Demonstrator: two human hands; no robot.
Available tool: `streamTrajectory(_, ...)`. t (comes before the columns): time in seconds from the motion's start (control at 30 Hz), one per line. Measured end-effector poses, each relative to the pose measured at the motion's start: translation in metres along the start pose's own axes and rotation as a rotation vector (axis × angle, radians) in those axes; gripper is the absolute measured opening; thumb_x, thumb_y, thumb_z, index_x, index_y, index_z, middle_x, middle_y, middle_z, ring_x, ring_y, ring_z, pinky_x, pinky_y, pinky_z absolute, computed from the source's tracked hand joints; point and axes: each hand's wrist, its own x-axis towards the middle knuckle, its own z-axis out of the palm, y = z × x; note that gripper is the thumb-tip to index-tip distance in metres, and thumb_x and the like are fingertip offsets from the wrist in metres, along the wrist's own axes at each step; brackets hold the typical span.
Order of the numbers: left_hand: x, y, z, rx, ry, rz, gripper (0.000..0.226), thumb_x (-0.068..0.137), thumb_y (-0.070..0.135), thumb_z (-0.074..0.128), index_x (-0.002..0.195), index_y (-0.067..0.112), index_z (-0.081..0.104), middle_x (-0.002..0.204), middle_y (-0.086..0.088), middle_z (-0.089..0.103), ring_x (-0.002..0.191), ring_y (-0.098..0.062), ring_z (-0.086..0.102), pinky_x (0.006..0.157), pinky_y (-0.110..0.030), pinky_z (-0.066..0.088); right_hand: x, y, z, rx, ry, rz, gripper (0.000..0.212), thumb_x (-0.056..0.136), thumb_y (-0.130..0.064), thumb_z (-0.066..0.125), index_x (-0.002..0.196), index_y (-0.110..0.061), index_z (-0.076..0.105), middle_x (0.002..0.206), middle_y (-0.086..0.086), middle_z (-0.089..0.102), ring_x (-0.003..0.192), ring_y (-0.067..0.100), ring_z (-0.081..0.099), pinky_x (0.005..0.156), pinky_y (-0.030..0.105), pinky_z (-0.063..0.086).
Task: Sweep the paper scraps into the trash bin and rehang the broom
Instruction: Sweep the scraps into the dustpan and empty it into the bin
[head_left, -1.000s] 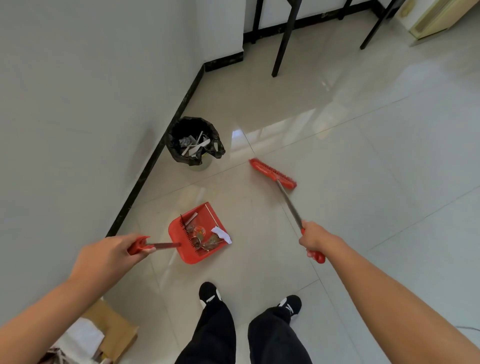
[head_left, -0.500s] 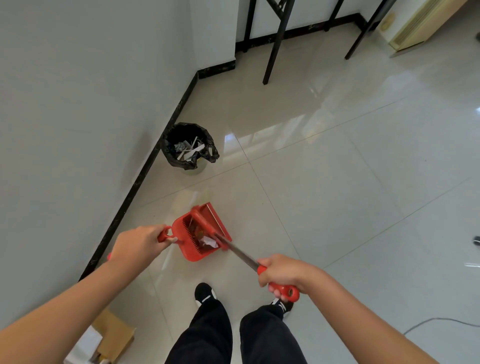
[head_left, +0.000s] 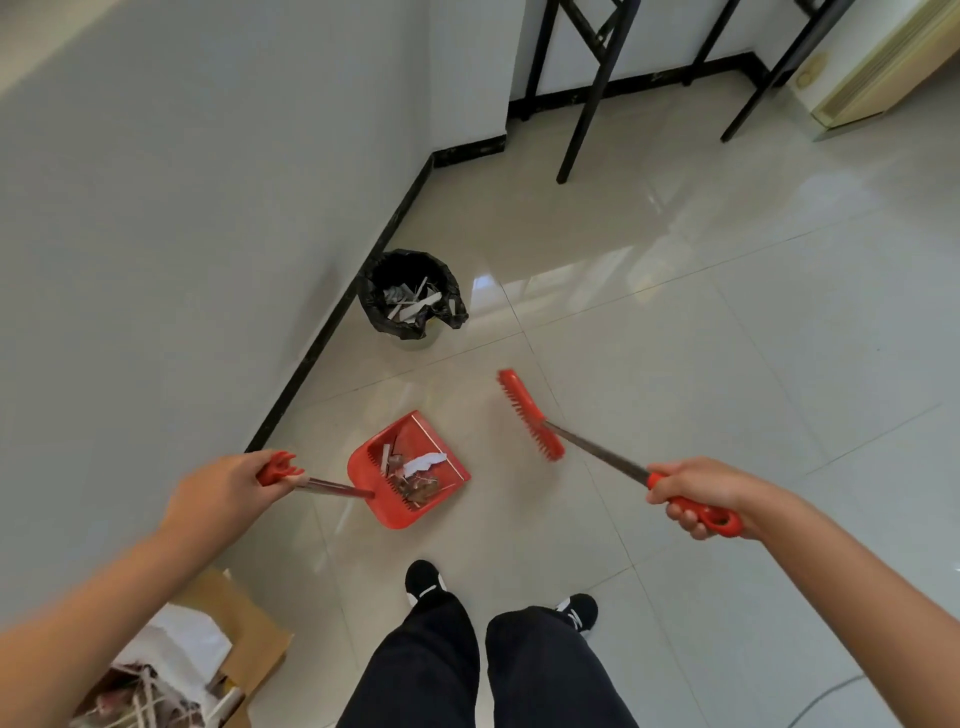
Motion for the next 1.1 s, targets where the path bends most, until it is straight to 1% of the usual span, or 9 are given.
streamTrajectory(0.13,-0.007,-0.026,-0.004,0.016,-0.005,0.011,0.032,0.08,0.054,0.072,0.098,0.028,0.076,0.061,0.016,0.058,0.061,-0.007,0.056,0.053,-0.025,0.044,0.053,-0.01,0.005,0.015,0.107,0.013,0.013,0.092,0.005,0.048,0.101,-0.005,0.046,0.054,0.009,0.041,0.037,0.014,0.035,0.034,0.018,0.038)
streamTrajectory(0.3,-0.008,-0.042,0.003,0.068,0.007,0.025,0.025,0.081,0.052,0.073,0.092,0.03,0.074,0.058,0.012,0.06,0.058,-0.006,0.056,0.05,-0.023,0.042,0.117,-0.016,0.038,-0.139,0.202,0.044,0.009,0.09,0.01,0.039,0.094,0.005,0.044,0.042,0.012,0.048,0.024,0.012,0.031,0.032,0.015,0.032)
streamTrajectory(0.47,-0.001,-0.043,0.012,0.098,0.035,0.087,0.02,0.08,0.048,0.077,0.087,0.03,0.074,0.052,0.017,0.051,0.051,-0.007,0.052,0.044,-0.019,0.033,0.103,-0.026,0.122,-0.265,0.071,0.027,0.015,0.087,0.013,0.033,0.079,0.005,0.043,0.059,0.022,0.053,0.019,0.017,0.036,0.032,0.015,0.031)
streamTrajectory(0.6,0.001,-0.048,0.012,0.107,0.038,0.101,0.019,0.079,0.046,0.079,0.083,0.029,0.073,0.049,0.02,0.043,0.046,-0.004,0.047,0.042,-0.019,0.038,0.07,-0.016,0.186,-0.415,-0.098,-0.002,0.02,0.086,0.01,0.032,0.101,0.003,0.043,0.063,0.023,0.052,0.027,0.018,0.048,0.032,0.021,0.037)
streamTrajectory(0.77,0.009,-0.042,0.011,0.142,-0.01,0.025,0.027,0.085,0.056,0.067,0.093,0.031,0.071,0.069,0.012,0.064,0.067,-0.011,0.064,0.055,-0.028,0.053,0.04,-0.015,0.219,-0.578,-0.207,-0.045,0.035,0.084,0.0,0.035,0.118,-0.001,0.044,0.071,0.023,0.057,0.053,0.026,0.063,0.037,0.026,0.048)
streamTrajectory(0.87,0.016,-0.035,0.011,0.153,-0.041,-0.005,0.033,0.088,0.059,0.061,0.098,0.03,0.071,0.081,0.012,0.07,0.079,-0.011,0.066,0.064,-0.03,0.056,0.014,-0.023,0.211,-0.533,-0.27,-0.058,0.039,0.085,-0.002,0.041,0.124,-0.001,0.044,0.062,0.013,0.049,0.041,0.018,0.051,0.032,0.02,0.036)
streamTrajectory(0.93,0.019,-0.035,0.012,0.167,-0.053,-0.003,0.034,0.088,0.059,0.06,0.102,0.031,0.071,0.085,0.013,0.071,0.083,-0.011,0.066,0.066,-0.029,0.056,0.003,-0.027,0.192,-0.442,-0.293,-0.038,0.046,0.085,-0.004,0.045,0.13,-0.008,0.048,0.058,0.007,0.045,0.035,0.012,0.043,0.033,0.018,0.032)
streamTrajectory(1.03,0.014,-0.041,0.01,0.153,-0.084,-0.028,0.037,0.088,0.061,0.059,0.105,0.031,0.071,0.082,0.015,0.066,0.082,-0.011,0.065,0.068,-0.03,0.057,-0.009,-0.019,0.168,-0.354,-0.29,-0.04,0.046,0.083,-0.004,0.047,0.12,-0.03,0.054,0.055,0.004,0.045,0.034,0.01,0.042,0.036,0.019,0.034)
streamTrajectory(1.1,0.005,-0.042,0.008,0.131,-0.093,-0.048,0.038,0.088,0.063,0.058,0.107,0.033,0.071,0.081,0.016,0.062,0.08,-0.008,0.061,0.067,-0.027,0.055,-0.018,-0.007,0.158,-0.343,-0.251,-0.063,0.05,0.08,-0.005,0.046,0.122,-0.031,0.054,0.053,0.004,0.045,0.036,0.013,0.042,0.038,0.023,0.034)
